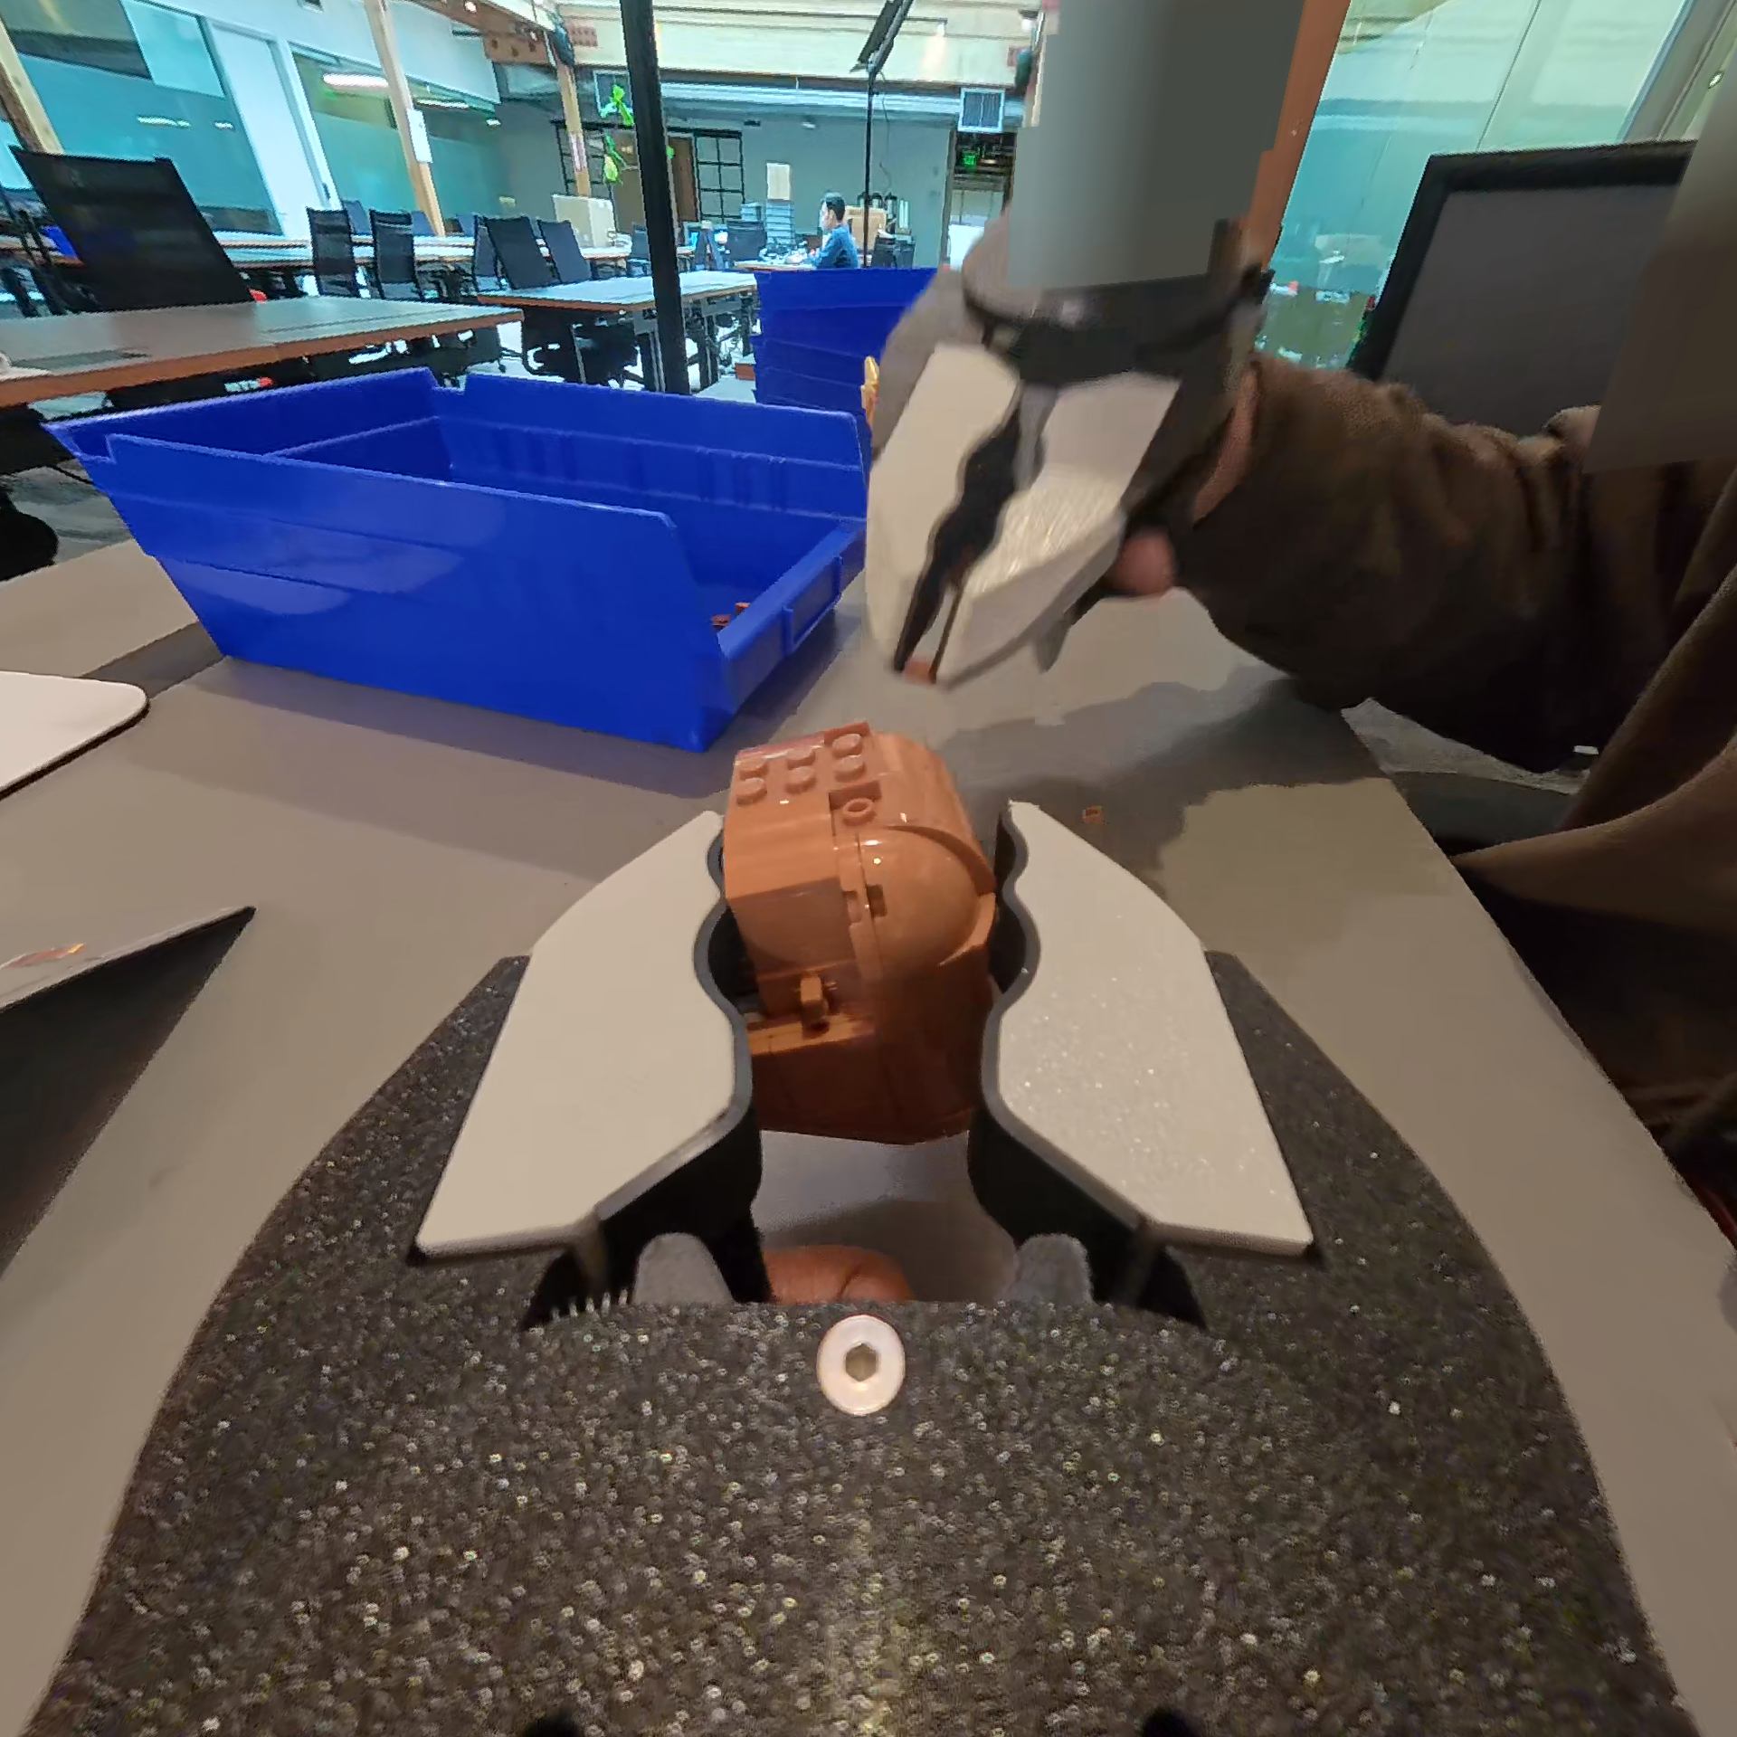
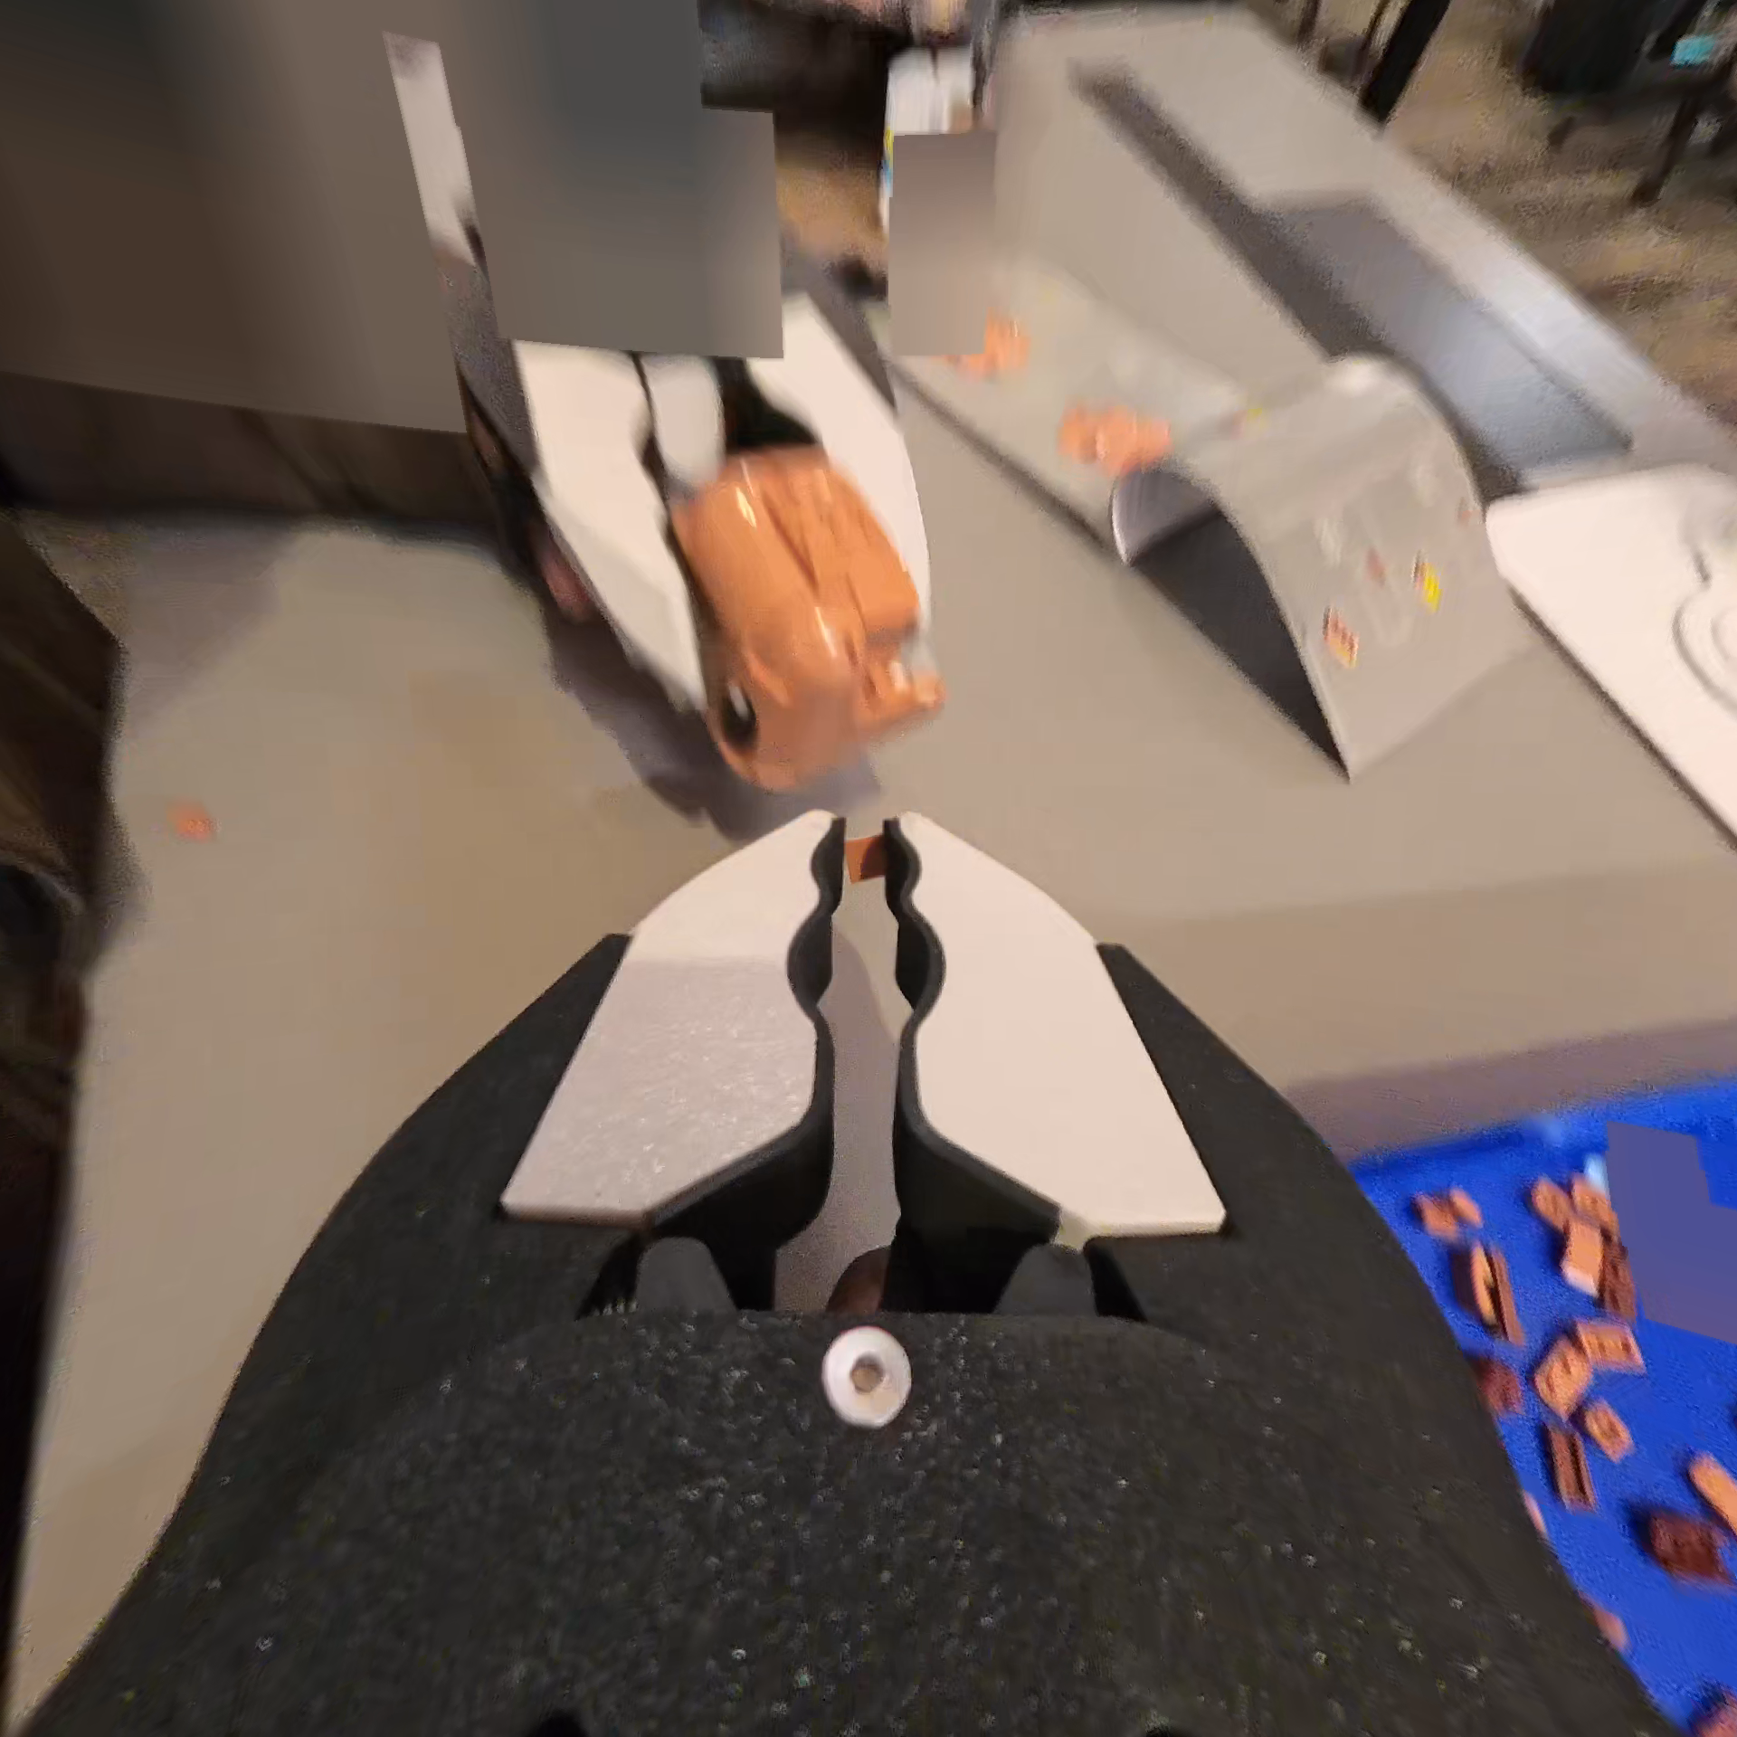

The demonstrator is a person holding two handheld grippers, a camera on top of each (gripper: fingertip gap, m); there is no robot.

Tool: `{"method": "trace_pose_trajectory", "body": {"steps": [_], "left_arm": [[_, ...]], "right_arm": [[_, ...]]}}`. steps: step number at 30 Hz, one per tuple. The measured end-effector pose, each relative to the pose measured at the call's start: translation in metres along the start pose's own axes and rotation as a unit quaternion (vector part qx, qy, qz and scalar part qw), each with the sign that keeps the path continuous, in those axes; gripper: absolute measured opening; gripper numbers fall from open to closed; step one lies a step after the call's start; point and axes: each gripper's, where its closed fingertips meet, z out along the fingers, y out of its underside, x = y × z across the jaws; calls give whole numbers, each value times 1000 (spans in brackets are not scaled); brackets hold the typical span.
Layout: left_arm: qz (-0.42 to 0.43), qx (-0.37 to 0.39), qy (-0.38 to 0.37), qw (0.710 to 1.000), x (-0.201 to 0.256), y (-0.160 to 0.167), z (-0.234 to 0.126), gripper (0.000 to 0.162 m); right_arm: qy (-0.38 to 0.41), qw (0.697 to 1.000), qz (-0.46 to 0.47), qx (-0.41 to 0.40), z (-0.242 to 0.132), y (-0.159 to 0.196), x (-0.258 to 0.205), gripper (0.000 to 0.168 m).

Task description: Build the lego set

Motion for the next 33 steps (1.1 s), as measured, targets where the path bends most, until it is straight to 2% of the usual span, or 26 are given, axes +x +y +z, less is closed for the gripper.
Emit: {"method": "trace_pose_trajectory", "body": {"steps": [3, 6, 12, 24, 33], "left_arm": [[16, -8, -8, 1000, 3, 2, 4, 51], [26, -20, -8, 999, 8, 5, 7, 51], [34, -23, -7, 999, 11, 4, 8, 51], [50, -28, -8, 998, 14, 3, 9, 51], [41, -24, 3, 999, 16, 2, 9, 51]], "right_arm": [[-27, 999, -5, 41, 10, -42, -18, 7], [-55, 997, -19, 41, 27, -58, -30, 7], [-75, 997, -17, 12, 48, -49, -30, 7], [-89, 996, -15, 9, 43, -44, -33, 8], [-77, 995, -47, 39, 36, -47, -34, 24]]}}
